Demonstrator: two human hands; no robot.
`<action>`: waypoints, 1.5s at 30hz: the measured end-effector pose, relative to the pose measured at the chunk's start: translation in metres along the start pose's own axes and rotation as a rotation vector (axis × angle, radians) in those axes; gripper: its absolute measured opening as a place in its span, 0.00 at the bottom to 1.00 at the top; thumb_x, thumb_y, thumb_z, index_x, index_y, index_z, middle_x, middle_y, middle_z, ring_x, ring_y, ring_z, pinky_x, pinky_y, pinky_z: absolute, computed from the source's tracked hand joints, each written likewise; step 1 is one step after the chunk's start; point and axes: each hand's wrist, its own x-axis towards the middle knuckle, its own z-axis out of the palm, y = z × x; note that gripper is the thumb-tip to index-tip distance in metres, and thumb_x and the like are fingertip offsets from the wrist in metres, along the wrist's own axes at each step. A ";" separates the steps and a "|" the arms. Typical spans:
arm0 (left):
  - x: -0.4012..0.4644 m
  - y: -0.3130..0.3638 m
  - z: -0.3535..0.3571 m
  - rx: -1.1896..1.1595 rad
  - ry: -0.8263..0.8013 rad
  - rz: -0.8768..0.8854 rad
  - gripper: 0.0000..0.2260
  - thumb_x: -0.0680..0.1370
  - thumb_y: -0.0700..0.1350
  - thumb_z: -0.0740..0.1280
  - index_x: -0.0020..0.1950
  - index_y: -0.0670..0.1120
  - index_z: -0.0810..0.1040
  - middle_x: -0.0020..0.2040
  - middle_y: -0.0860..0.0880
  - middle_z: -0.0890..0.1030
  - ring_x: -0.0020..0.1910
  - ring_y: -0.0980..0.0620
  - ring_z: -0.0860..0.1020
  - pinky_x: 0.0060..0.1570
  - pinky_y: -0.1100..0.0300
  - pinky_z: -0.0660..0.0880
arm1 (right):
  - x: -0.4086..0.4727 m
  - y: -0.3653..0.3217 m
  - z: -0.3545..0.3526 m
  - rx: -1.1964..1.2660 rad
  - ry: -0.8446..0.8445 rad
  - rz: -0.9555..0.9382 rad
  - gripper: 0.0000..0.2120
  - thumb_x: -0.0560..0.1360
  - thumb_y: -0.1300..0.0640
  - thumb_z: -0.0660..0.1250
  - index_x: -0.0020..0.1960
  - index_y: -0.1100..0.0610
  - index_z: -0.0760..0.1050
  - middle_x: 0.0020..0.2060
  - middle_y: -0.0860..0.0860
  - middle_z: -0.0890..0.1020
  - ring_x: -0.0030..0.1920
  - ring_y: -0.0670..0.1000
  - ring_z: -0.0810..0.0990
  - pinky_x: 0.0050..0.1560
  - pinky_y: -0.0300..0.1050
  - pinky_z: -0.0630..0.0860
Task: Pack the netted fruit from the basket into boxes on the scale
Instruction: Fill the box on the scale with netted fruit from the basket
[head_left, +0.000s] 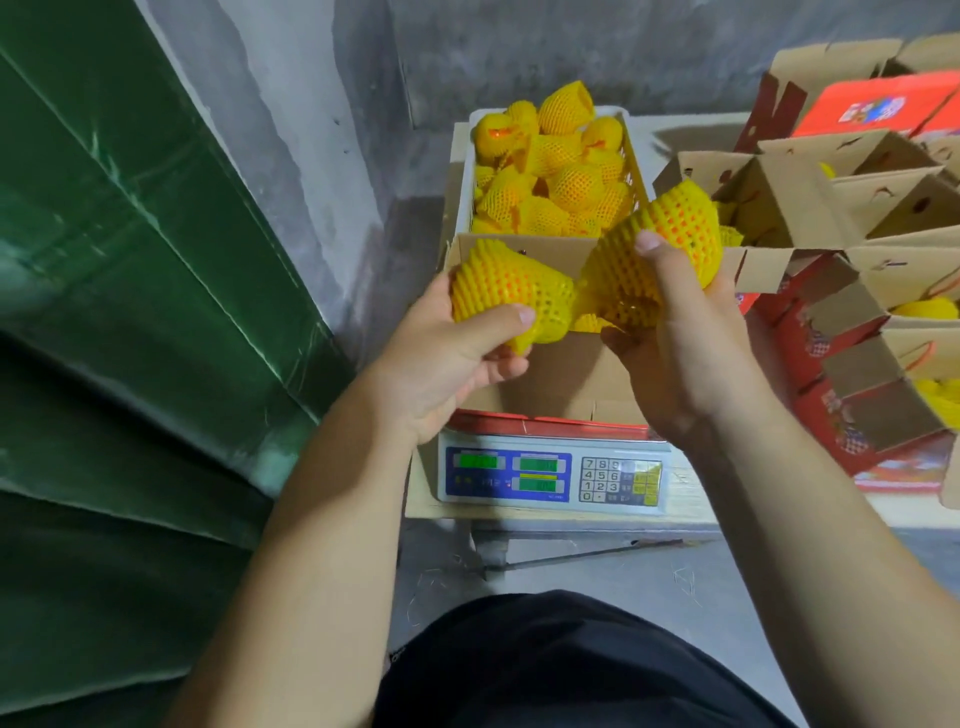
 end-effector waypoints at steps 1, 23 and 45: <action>0.000 -0.001 -0.002 -0.019 0.020 0.008 0.27 0.73 0.39 0.77 0.71 0.46 0.73 0.60 0.41 0.80 0.44 0.49 0.83 0.37 0.60 0.80 | -0.001 0.002 0.000 -0.001 0.016 0.012 0.34 0.74 0.48 0.74 0.75 0.51 0.64 0.66 0.57 0.80 0.55 0.56 0.84 0.37 0.47 0.81; -0.003 -0.013 -0.003 -0.105 0.226 0.024 0.22 0.77 0.56 0.75 0.68 0.49 0.76 0.49 0.46 0.85 0.39 0.51 0.82 0.37 0.59 0.79 | 0.004 0.002 -0.012 0.045 -0.216 0.313 0.24 0.79 0.35 0.64 0.65 0.51 0.78 0.47 0.53 0.84 0.36 0.51 0.80 0.33 0.40 0.75; 0.017 0.004 0.001 -0.236 0.110 0.006 0.22 0.85 0.53 0.63 0.78 0.52 0.69 0.68 0.44 0.82 0.65 0.43 0.83 0.66 0.42 0.78 | 0.013 0.021 0.019 -0.590 -0.482 -0.025 0.28 0.74 0.38 0.74 0.70 0.43 0.70 0.61 0.46 0.84 0.61 0.47 0.83 0.64 0.51 0.79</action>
